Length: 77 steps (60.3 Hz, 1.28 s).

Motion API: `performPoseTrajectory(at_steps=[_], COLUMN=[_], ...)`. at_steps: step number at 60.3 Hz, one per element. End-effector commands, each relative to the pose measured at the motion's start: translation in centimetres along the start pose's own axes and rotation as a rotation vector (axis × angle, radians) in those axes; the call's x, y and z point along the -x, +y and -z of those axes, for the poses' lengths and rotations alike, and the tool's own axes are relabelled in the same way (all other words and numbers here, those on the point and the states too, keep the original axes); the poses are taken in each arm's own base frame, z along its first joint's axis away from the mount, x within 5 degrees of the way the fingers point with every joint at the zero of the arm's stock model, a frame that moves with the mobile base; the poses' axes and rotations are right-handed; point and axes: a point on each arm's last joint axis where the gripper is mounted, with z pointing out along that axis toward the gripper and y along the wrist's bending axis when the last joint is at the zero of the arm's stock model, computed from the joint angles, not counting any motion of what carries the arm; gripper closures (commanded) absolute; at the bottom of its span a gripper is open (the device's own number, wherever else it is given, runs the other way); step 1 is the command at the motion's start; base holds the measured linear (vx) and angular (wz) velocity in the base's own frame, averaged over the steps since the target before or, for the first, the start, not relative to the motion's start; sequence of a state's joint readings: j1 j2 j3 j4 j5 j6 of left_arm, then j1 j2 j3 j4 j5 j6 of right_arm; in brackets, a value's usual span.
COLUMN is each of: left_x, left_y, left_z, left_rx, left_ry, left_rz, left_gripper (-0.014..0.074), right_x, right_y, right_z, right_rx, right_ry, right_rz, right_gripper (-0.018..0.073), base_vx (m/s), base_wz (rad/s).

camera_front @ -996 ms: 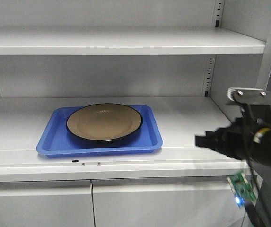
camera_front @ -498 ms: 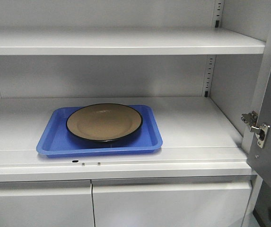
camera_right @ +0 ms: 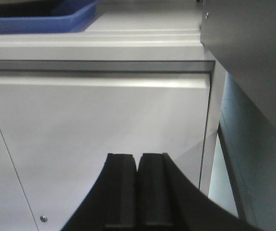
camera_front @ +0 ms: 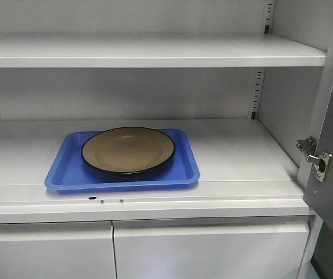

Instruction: Place disk in tray to left cabinet

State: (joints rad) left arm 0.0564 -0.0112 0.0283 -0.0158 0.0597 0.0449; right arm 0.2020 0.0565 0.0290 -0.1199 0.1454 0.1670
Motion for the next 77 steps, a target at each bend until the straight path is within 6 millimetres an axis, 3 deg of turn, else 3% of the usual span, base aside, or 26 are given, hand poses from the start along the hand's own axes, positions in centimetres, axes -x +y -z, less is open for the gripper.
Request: performPoseTrajectory(at_steps=[1,22,77], left_x=[-0.36,-0.35,-0.41], left_y=[0.01,0.01,0.01], left_z=[-0.12,-0.1,-0.1], left_rx=[0.004,0.004,0.004], left_ry=[-0.044,-0.047,-0.04], left_rz=[0.011,0.011,0.011], left_gripper=[0.0605,0.0605,0.0605], right_x=[0.06,0.01,-0.07], right_y=[-0.1,-0.73,-0.74], right_z=[0.5,0.52,0.51], right_rx=[-0.014,-0.126,-0.126], right_ry=[-0.081,-0.077,-0.069], right_rz=[0.007,-0.026,-0.038], right_gripper=[0.0568,0.0568,0.0568], base_vx=[0.0,0.0,0.0], base_wz=[0.0,0.0,0.0])
